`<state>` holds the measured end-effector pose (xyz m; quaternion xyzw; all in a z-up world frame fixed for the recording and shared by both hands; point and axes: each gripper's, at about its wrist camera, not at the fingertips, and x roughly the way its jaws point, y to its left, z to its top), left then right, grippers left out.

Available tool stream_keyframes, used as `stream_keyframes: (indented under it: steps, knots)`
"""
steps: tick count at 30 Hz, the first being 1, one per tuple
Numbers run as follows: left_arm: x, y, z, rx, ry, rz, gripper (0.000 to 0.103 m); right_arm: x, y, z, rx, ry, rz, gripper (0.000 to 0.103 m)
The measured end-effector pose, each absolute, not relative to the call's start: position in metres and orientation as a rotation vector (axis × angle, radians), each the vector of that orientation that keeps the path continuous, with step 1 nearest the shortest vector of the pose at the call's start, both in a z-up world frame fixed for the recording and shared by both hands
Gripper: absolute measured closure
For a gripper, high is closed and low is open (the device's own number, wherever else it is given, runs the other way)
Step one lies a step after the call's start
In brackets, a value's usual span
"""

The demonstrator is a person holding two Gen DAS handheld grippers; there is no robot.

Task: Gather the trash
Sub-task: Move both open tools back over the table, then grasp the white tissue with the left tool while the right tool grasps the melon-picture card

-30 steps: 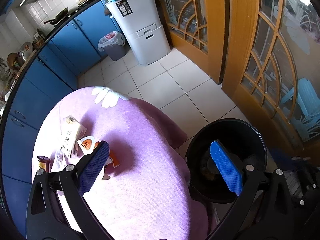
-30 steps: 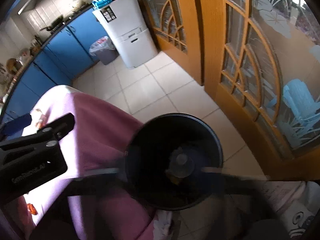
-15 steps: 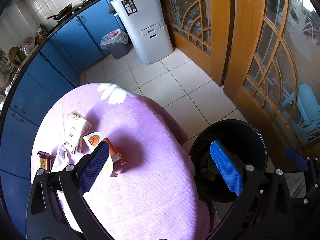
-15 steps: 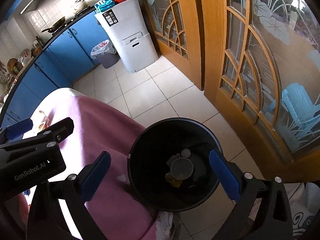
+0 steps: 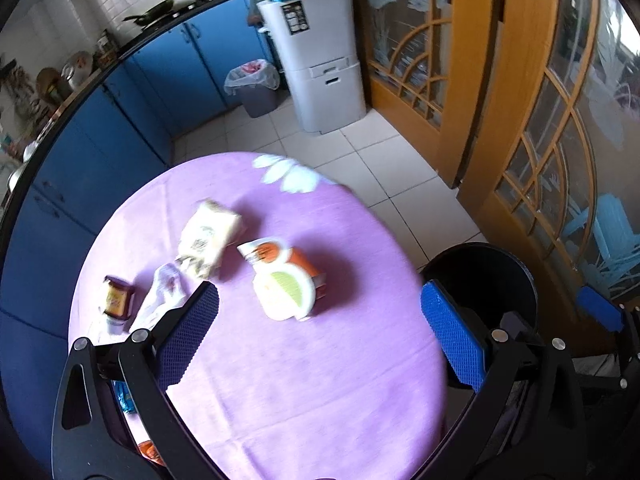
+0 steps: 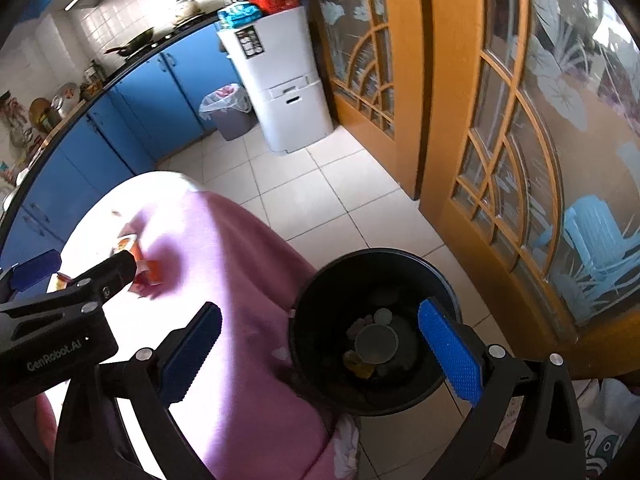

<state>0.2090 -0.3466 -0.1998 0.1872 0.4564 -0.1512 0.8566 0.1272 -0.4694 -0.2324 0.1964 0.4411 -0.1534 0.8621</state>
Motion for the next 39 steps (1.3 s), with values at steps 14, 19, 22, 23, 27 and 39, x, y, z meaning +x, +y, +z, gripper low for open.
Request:
stream_keyframes:
  steps: [14,19,22,23,27,39]
  knots:
    - [0.218,-0.181,-0.185,0.219,0.966,-0.102,0.003,0.173,-0.365,-0.221,0.228,0.974,-0.175,0.007]
    - [0.225,-0.122,-0.197,0.133,1.012,-0.022,0.003,0.195,-0.34,-0.227,0.188,0.995,-0.147,0.007]
    - [0.226,-0.095,-0.209,0.077,1.05,-0.001,0.003,0.208,-0.328,-0.232,0.16,1.013,-0.136,0.007]
    - [0.226,-0.09,-0.213,0.063,1.062,-0.002,0.003,0.212,-0.323,-0.234,0.154,1.019,-0.133,0.007]
    - [0.228,-0.074,-0.226,0.032,1.1,-0.026,0.003,0.228,-0.311,-0.242,0.127,1.045,-0.128,0.007]
    - [0.267,-0.134,-0.248,0.064,1.136,-0.205,0.003,0.26,-0.306,-0.266,0.073,1.11,-0.143,0.007]
